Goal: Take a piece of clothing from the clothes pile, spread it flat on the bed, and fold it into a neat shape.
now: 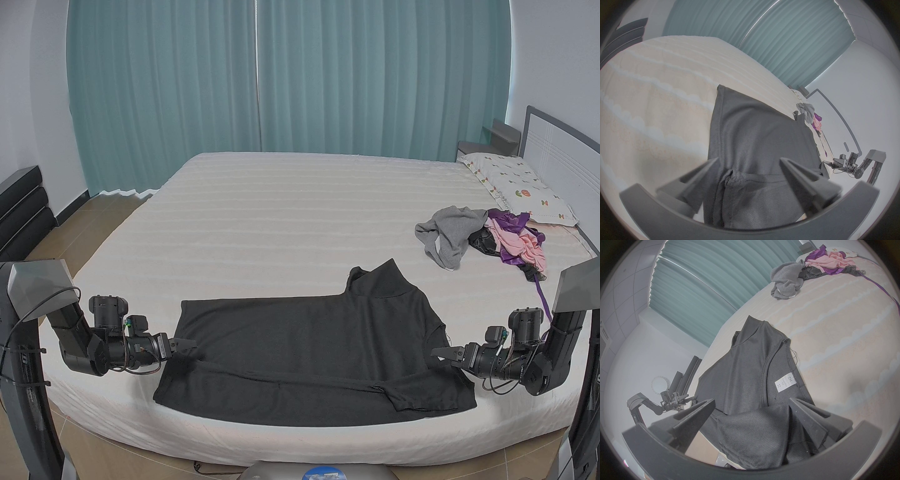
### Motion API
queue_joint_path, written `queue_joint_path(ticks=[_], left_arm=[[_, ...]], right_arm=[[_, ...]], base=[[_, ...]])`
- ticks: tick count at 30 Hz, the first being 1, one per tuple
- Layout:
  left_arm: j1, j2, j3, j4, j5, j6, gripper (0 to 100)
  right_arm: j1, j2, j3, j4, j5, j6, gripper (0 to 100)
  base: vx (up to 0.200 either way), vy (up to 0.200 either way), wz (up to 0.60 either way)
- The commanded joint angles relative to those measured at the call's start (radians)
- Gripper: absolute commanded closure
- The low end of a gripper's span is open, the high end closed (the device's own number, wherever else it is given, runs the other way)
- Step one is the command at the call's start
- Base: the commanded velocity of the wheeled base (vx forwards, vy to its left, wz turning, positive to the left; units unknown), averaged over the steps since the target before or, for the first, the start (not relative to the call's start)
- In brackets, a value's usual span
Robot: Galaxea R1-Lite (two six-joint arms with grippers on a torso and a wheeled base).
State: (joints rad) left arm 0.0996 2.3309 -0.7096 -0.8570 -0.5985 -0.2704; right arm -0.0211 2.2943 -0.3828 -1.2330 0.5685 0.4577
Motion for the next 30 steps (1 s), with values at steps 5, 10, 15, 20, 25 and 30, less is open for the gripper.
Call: queue_joint_path(ticks=[5, 10, 15, 20, 25, 30], left_arm=[[0.005, 0.018, 0.001, 0.001, 0.009, -0.003, 100], [0.012, 0.010, 0.004, 0.004, 0.011, -0.003, 100], [0.014, 0.001, 0.016, 0.001, 0.028, -0.003, 100], [0.011, -0.010, 0.044, -0.004, 0.048, -0.003, 100], [0.011, -0.027, 0.064, -0.005, 0.049, -0.004, 100], [0.009, -0.051, 0.078, -0.005, 0.049, -0.023, 100]], right_arm=[[-0.002, 0.002, 0.002, 0.000, 0.001, -0.001, 0], [-0.002, 0.004, 0.002, 0.000, -0.001, -0.001, 0], [-0.002, 0.001, 0.002, 0.000, -0.001, -0.001, 0], [-0.003, 0.005, -0.002, 0.000, -0.002, -0.001, 0], [-0.002, 0.010, -0.008, 0.001, -0.002, -0.001, 0], [0.004, 0.028, -0.033, 0.009, -0.002, -0.007, 0]], base=[[0.000, 0.000, 0.00], [0.000, 0.000, 0.00], [0.000, 0.000, 0.00], [0.000, 0.000, 0.00], [0.000, 0.000, 0.00], [0.000, 0.000, 0.00]])
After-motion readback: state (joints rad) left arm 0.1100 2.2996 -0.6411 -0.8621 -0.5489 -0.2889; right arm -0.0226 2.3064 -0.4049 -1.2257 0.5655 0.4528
